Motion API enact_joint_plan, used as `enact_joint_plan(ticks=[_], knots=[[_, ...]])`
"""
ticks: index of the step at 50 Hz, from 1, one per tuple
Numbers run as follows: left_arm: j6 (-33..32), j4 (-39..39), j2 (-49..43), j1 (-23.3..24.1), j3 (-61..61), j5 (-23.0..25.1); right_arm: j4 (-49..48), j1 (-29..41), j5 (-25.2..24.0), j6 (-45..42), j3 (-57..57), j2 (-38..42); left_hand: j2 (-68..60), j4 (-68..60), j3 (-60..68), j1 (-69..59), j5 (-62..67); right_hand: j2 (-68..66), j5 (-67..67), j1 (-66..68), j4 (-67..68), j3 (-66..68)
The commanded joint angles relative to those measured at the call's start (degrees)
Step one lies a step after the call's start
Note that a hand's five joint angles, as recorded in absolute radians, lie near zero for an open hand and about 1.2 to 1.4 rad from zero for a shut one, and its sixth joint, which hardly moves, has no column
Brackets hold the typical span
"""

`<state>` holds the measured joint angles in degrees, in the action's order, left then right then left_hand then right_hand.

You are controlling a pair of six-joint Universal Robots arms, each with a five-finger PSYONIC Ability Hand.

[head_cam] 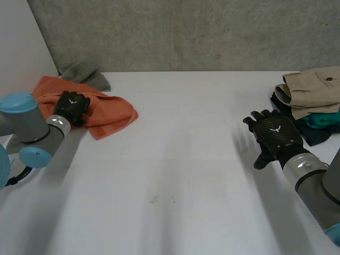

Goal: Fold the laundry.

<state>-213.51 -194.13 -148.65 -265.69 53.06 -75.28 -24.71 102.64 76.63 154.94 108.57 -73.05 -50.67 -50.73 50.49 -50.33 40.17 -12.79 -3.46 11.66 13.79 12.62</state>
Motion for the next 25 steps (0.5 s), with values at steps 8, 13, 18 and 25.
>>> enact_joint_plan(ticks=[8, 13, 18, 25], knots=[[0.1, -2.8, -2.8, 0.0, -3.8, -0.7, 0.0, 0.0, 0.3, -0.4, 0.2, 0.2, -29.3, -29.3, 29.5, -29.7, 29.8, 2.8, 3.5, -1.7, -3.8, -2.6], [0.8, -2.8, -1.2, 1.1, -2.9, -2.3, -0.1, -0.1, 0.4, -0.3, 0.2, 0.2, -29.3, -29.3, 29.5, -29.7, 29.8, 2.8, 3.5, -1.7, -3.8, -2.6], [7.5, -2.2, 7.7, 5.4, 3.3, -4.3, -0.5, -0.7, 0.8, 0.4, -0.5, 0.2, -29.3, -29.3, 29.5, -29.7, 29.8, 2.8, 3.5, -1.7, -3.8, -2.6], [23.9, -2.3, 24.7, 16.1, 17.9, -3.6, 0.0, -1.5, 1.3, 0.5, -3.0, -0.6, -29.3, -29.3, 29.5, -29.7, 29.8, 2.8, 3.5, -1.7, -3.8, -2.6]])
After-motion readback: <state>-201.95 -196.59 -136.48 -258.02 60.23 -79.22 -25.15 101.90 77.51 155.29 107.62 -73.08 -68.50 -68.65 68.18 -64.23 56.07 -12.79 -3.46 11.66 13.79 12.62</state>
